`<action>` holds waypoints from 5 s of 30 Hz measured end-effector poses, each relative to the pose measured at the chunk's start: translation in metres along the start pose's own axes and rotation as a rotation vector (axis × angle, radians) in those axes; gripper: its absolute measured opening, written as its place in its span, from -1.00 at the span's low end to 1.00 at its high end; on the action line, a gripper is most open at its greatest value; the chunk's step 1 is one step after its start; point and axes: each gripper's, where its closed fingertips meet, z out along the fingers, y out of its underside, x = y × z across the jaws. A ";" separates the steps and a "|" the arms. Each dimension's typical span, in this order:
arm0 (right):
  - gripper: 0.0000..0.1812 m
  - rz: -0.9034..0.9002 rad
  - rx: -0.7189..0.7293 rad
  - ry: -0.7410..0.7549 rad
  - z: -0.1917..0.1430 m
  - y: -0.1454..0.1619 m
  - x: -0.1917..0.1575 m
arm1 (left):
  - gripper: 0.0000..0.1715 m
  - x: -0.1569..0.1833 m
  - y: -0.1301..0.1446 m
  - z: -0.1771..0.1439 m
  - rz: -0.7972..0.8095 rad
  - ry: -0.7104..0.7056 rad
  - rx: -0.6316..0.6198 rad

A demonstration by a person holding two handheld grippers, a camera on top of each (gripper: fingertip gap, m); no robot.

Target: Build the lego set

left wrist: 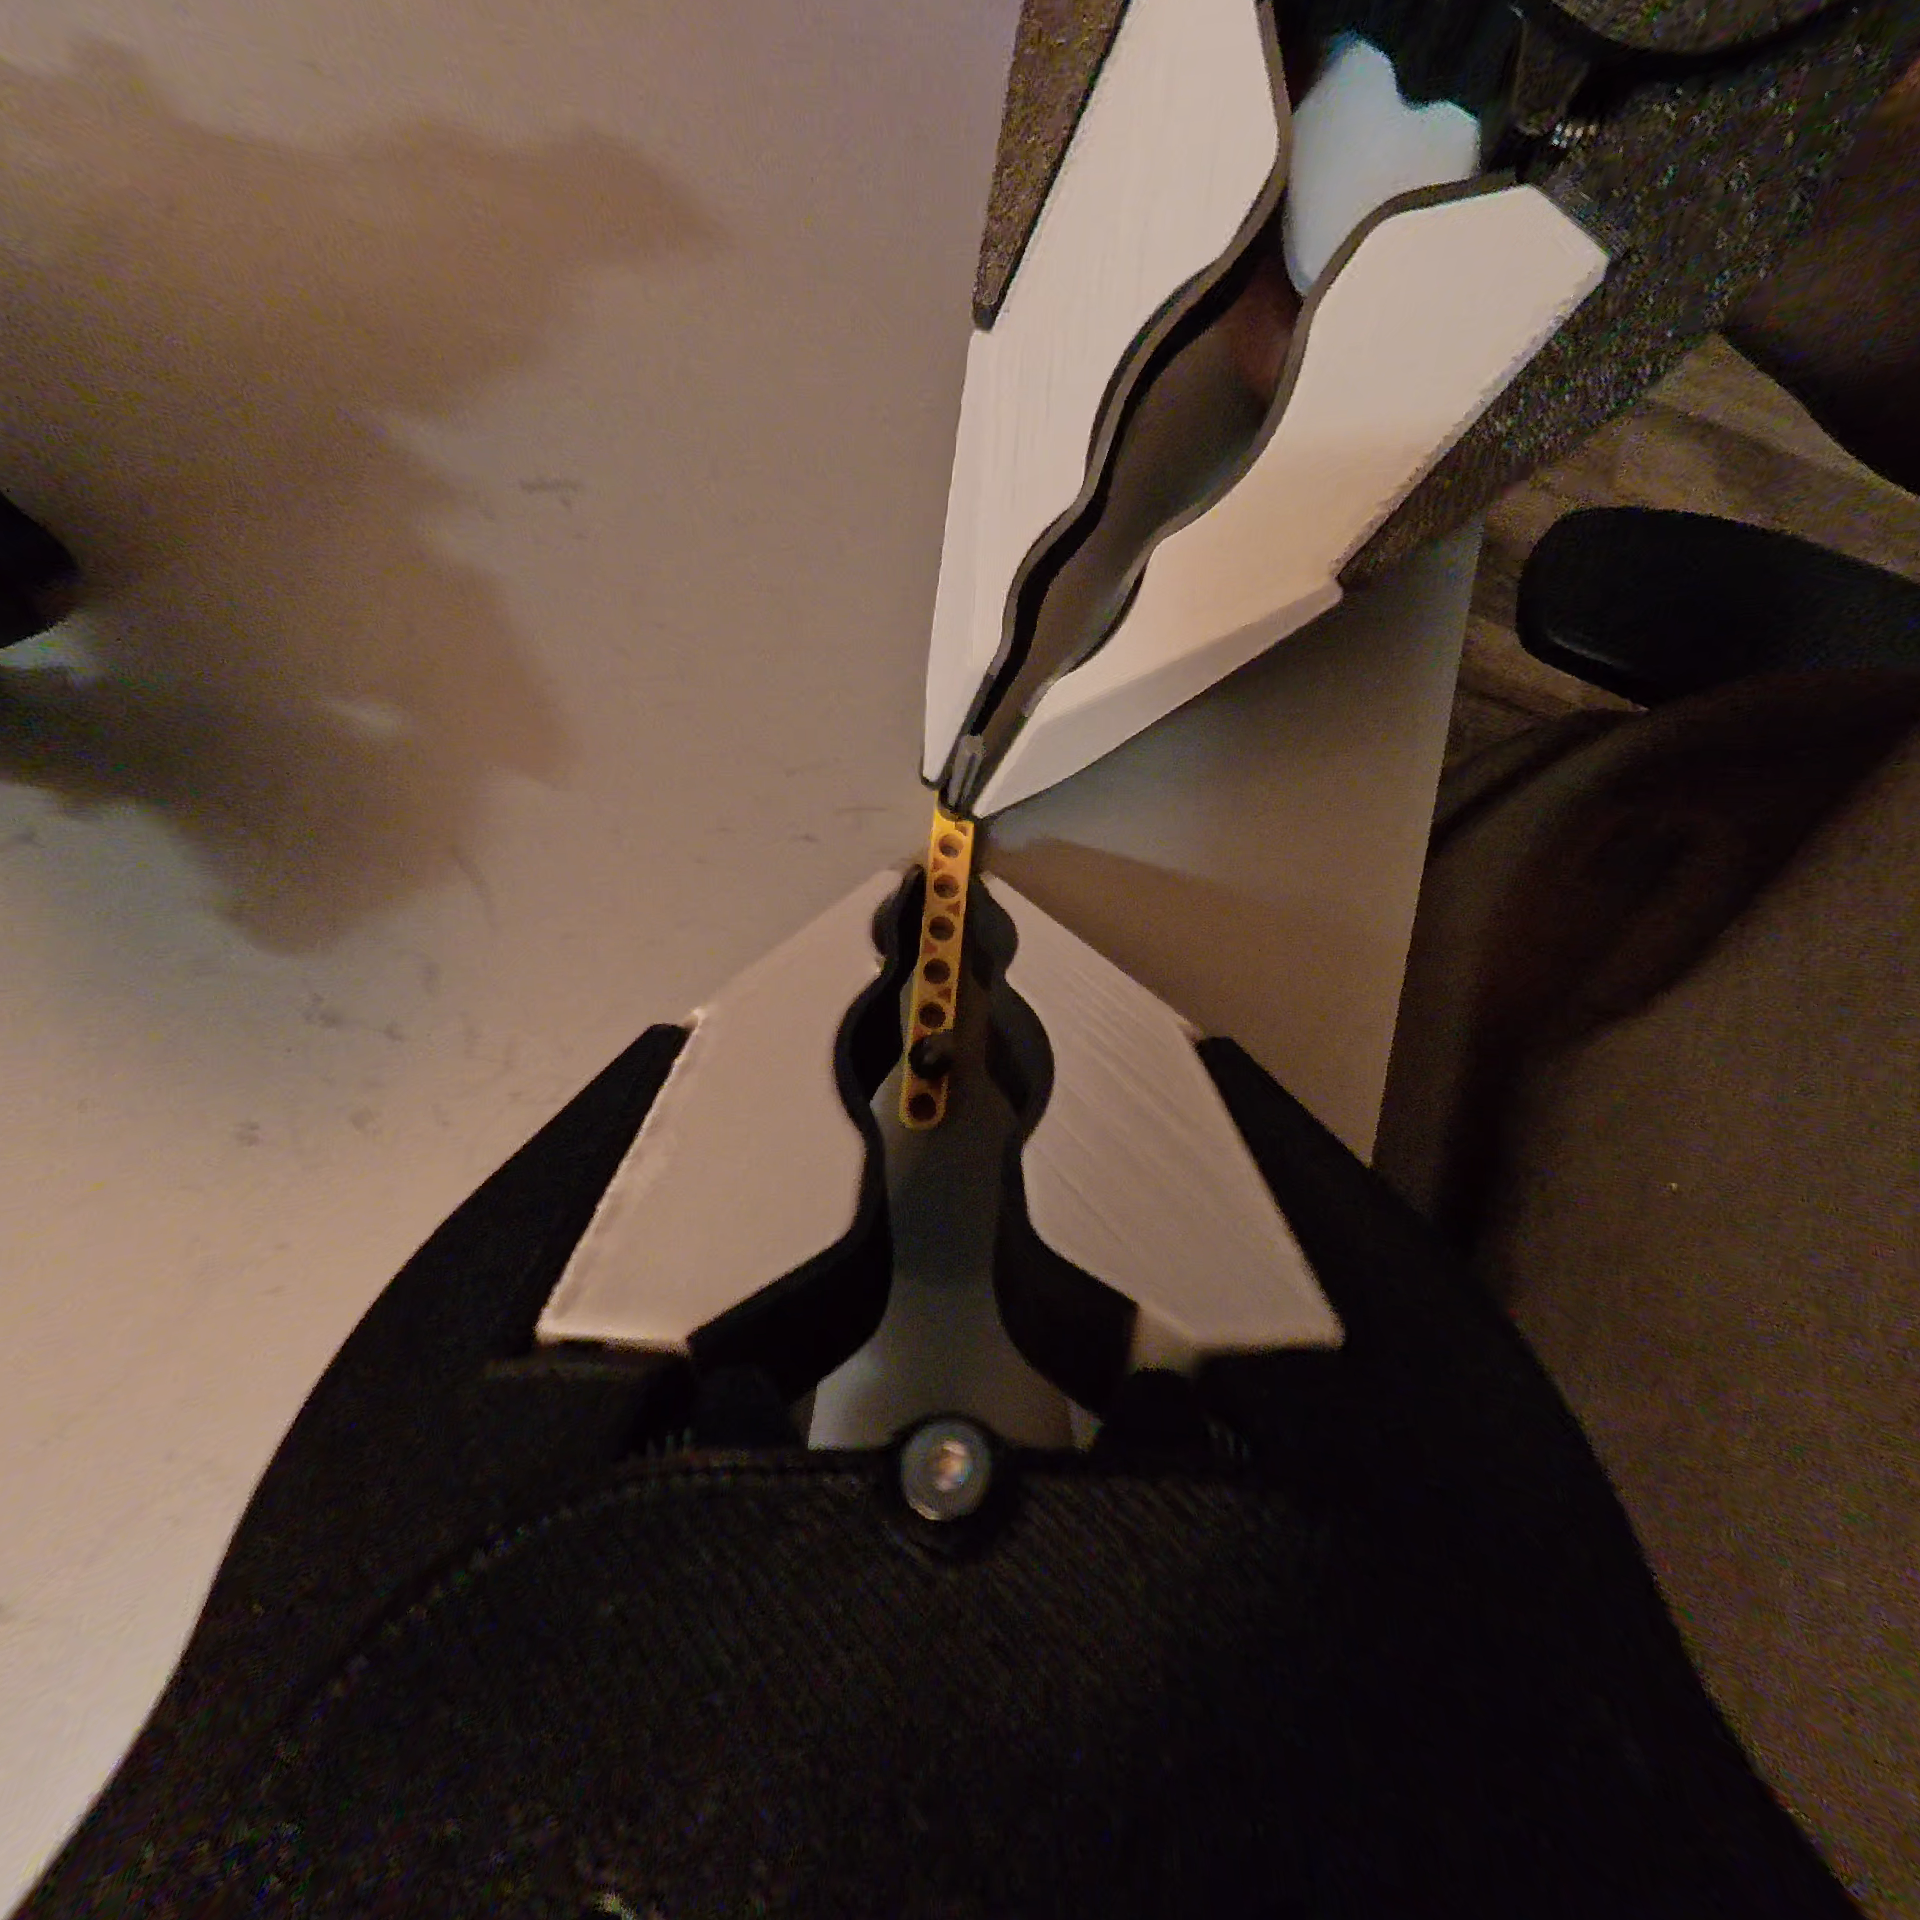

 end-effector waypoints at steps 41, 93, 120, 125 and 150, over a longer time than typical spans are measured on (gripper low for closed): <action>-0.96 -0.114 0.049 -0.183 -0.008 -0.003 -0.013 | -0.94 0.011 0.002 0.000 0.036 0.081 -0.012; -0.69 -0.319 0.074 -0.061 0.011 -0.023 -0.034 | -0.90 0.009 0.008 -0.040 0.012 -0.092 0.149; -0.89 -0.214 -0.045 -0.117 0.012 0.002 -0.021 | -0.95 0.007 0.010 -0.035 -0.015 -0.118 0.121; -0.91 -0.207 -0.048 -0.128 0.012 0.002 -0.021 | -0.94 0.007 0.010 -0.035 -0.018 -0.121 0.121; -0.92 -0.184 -0.053 -0.160 0.012 0.003 -0.022 | -0.97 0.001 0.013 -0.034 0.005 -0.188 0.097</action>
